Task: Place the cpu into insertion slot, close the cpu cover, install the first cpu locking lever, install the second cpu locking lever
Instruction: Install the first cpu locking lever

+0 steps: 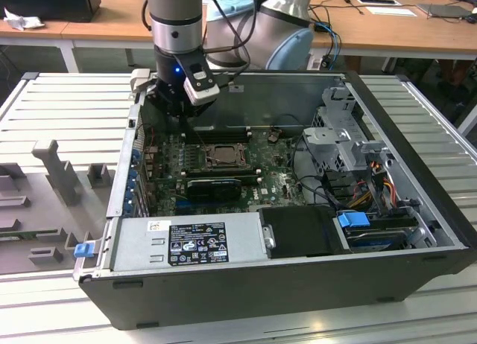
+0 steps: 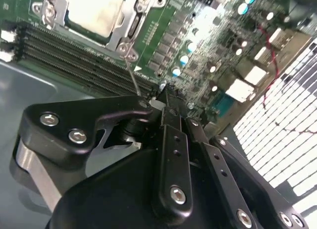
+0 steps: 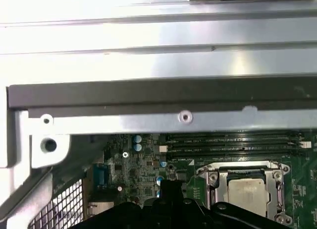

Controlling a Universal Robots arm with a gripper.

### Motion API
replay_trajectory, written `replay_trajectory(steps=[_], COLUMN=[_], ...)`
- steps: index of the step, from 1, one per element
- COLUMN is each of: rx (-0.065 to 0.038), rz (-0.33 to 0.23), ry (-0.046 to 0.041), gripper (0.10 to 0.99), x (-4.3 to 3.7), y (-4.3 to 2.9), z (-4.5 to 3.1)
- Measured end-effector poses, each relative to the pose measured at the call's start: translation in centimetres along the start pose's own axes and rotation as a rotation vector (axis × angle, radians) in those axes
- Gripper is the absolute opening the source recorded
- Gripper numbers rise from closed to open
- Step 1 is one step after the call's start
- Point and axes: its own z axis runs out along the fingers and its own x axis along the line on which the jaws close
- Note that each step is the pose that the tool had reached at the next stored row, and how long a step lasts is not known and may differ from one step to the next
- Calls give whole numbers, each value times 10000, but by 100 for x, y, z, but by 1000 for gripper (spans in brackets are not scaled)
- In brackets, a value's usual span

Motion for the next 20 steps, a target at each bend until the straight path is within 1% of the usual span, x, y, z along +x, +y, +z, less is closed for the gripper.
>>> replay_trajectory(steps=[1, 3, 4, 6, 7, 8, 9, 12, 13, 16, 17, 18, 19, 20], rx=[-1, 0, 0, 0, 0, 0, 1, 0, -1, -1, -44, -224, -532, -693], rz=[-8, -17, -13, -14, -15, -13, -16, -13, -16, -15, -15, -16, -19, -21], ry=[0, 1, 1, 1, 1, 1, 2, 1, 1, 1, 3, 11, 22, 25], gripper=[106, 106, 106, 106, 106, 106, 106, 106, 106, 106, 106, 106, 106, 106], x=[-6, -29, -76, -139, -185, -249, -285, -342, -399, -495, -564, -569, -571, -572], y=[20, 34, 37, 39, 41, 44, 44, 46, 48, 51, 53, 53, 53, 52], z=[1, 1, 1, 1, 1, 2, 3, 8, 14, 28, 34, 35, 36, 46])
